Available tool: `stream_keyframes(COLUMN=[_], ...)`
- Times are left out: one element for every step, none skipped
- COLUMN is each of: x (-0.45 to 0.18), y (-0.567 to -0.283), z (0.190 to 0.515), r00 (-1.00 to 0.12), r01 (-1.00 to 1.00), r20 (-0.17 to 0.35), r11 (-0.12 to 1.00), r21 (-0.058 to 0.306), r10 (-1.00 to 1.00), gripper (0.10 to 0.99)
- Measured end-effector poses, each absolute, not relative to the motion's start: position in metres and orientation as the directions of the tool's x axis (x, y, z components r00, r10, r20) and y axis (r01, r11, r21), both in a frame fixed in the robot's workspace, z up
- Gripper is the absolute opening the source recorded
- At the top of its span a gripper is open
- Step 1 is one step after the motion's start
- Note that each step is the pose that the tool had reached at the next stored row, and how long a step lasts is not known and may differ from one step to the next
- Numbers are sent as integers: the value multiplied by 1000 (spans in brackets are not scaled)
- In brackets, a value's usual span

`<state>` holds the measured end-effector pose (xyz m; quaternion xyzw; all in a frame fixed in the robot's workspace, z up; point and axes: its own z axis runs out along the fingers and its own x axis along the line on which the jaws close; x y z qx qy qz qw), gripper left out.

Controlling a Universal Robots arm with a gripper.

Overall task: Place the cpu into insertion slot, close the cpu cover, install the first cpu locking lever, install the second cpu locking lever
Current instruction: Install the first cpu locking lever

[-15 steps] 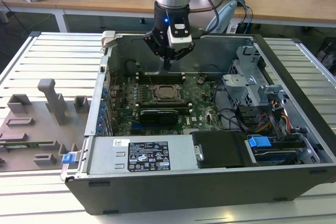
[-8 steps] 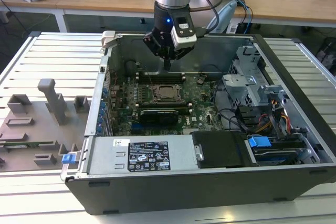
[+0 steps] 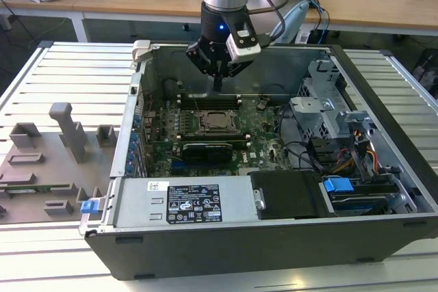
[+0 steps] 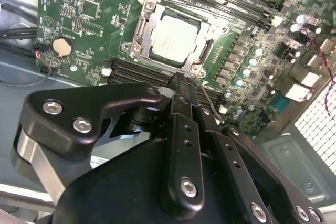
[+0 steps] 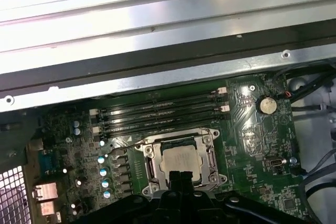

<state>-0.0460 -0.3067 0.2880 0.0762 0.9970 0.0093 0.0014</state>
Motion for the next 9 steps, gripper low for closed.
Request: stream_keyframes(x=[-46,-46,-46,-46,-46,-46,-46,-46,-46], y=[-307,-307,-307,-307,-307,-307,-307,-307,-307], z=[288,288,288,288,288,288,288,288,288], r00=[-990,-991,-992,-994,-994,-996,-997,-998,-999], r01=[140,130,123,113,105,86,77,68,45], r20=[-1,-1,-1,-1,-1,-1,-1,-1,-1], r11=[990,991,992,993,994,996,997,998,999], r21=[19,19,19,19,19,19,19,19,19], r10=[140,130,123,113,105,87,77,68,45], gripper=[106,106,106,106,106,106,106,106,106])
